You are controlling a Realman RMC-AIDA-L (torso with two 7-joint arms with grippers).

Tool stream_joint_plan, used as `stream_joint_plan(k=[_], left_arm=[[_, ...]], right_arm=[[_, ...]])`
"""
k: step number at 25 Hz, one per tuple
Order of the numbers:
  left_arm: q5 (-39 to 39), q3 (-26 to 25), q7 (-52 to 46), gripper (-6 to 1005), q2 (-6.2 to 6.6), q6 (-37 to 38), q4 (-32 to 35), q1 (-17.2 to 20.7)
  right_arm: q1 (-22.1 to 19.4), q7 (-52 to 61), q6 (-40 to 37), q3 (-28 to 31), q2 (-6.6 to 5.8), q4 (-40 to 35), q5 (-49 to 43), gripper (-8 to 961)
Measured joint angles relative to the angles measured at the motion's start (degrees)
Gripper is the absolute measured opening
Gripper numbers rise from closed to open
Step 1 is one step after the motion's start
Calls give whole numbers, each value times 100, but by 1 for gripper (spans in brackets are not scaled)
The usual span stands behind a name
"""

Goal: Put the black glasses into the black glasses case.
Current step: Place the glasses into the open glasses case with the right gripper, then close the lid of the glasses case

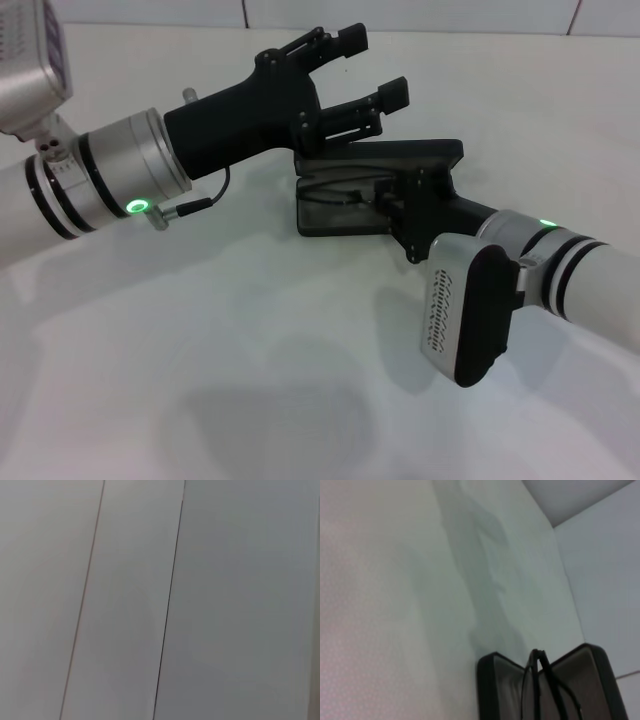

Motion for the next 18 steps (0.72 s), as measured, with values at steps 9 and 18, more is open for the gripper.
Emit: stream_joint_plan(k=[9, 18], left_arm=[[11, 0, -37, 863, 2, 1, -6, 59], [11, 0, -41, 863, 20, -11, -6, 92]], right_arm=[[-184, 5, 80, -75, -22, -272, 385, 228], [-595, 12, -782, 81, -74, -657, 441, 234]])
